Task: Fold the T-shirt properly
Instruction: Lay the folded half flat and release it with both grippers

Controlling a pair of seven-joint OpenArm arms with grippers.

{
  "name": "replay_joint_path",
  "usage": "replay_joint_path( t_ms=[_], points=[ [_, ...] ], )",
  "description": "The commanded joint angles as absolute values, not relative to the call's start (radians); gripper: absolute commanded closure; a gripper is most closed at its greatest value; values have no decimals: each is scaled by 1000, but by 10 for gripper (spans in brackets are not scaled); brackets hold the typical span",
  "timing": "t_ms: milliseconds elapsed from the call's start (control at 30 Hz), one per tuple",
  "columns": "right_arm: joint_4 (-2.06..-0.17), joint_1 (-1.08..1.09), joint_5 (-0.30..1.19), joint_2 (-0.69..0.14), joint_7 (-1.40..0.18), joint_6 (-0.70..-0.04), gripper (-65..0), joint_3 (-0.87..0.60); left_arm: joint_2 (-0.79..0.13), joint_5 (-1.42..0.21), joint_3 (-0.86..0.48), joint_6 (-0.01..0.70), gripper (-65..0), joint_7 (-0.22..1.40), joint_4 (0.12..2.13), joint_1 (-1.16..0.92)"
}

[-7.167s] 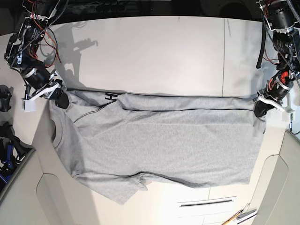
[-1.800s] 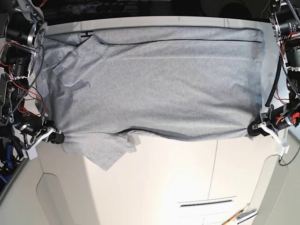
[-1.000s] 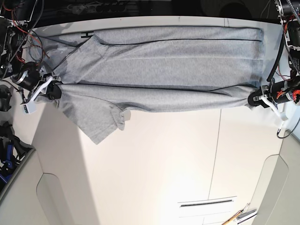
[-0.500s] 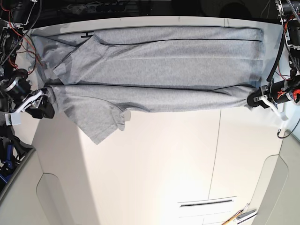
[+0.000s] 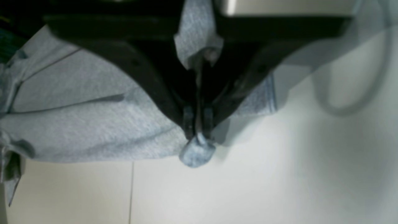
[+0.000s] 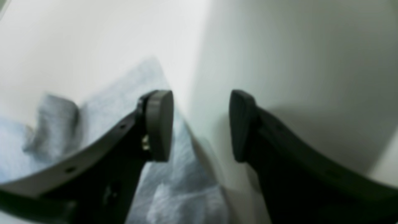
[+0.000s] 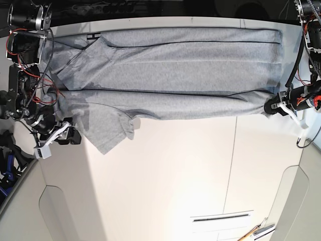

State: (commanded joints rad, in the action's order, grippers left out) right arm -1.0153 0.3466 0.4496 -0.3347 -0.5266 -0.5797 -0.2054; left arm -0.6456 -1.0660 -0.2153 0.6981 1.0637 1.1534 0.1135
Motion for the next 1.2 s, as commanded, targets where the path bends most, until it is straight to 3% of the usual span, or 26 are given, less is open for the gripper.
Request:
replay_joint_path(
  t_ms=[100, 300, 533, 600, 700, 933, 1200],
  points=[
    [-1003, 343, 393, -290, -527, -580, -344, -170, -646, -1071, -215, 698, 0, 1063, 1153, 113],
    [-1002, 334, 355, -203, -544, -581, -343, -167, -646, -1081, -215, 698, 0, 1064, 1153, 113],
    [-1002, 334, 358, -165, -600, -583, -337, -166, -646, -1081, -215, 698, 0, 1072, 1153, 113],
    [-1002, 335, 354, -166, -610, -583, -245, -166, -646, -1081, -215, 698, 0, 1075, 1153, 113],
    [-1003, 335, 339, -166, -618, -583, -16, -166, -646, -1081, -215, 698, 0, 1074, 1153, 113],
    [-1069, 329, 341, -166, -642, -583, 0, -166, -646, -1090, -215, 698, 0, 1075, 1154, 113],
    [-1484, 154, 411, -178, -737, -582, 0, -166, -687, -1152, -216, 698, 0, 1179, 1303, 73]
  ],
)
